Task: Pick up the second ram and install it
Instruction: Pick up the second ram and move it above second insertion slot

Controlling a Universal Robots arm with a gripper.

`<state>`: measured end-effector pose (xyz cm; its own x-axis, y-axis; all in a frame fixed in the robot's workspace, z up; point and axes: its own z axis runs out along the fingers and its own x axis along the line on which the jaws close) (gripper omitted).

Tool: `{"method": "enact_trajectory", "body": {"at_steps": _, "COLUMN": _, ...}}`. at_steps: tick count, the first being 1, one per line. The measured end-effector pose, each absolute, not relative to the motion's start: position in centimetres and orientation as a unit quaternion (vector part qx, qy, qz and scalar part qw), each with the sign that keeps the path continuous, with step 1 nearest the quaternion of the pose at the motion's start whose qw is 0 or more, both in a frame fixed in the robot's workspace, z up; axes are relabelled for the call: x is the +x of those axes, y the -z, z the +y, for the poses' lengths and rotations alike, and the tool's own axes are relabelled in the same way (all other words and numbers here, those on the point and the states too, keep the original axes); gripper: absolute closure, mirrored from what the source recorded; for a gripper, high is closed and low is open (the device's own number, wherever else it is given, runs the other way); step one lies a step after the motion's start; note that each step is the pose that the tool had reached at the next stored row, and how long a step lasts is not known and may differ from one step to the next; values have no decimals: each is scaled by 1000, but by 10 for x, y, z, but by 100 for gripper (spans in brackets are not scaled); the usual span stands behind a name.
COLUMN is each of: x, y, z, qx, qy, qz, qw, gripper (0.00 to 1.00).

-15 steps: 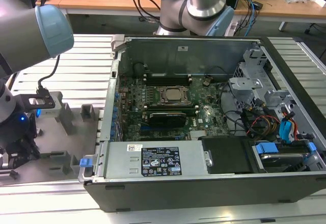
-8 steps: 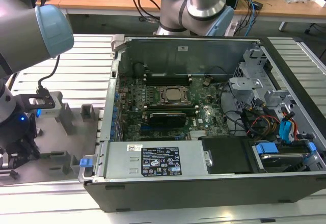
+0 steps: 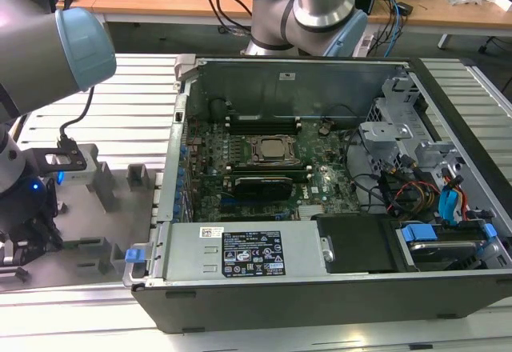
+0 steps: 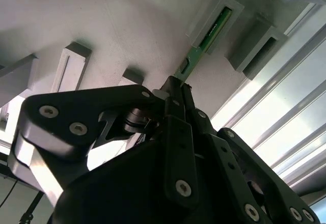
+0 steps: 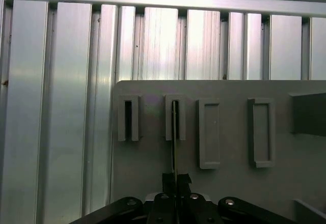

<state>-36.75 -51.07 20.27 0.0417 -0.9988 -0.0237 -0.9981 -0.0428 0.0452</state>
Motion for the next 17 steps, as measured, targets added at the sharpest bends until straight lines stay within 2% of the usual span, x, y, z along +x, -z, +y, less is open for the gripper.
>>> {"method": "enact_trajectory", "body": {"at_steps": 17, "x": -368, "y": -214, "z": -511, "qx": 722, "qy": 24, "qz": -692, "qw": 8, "gripper": 87}}
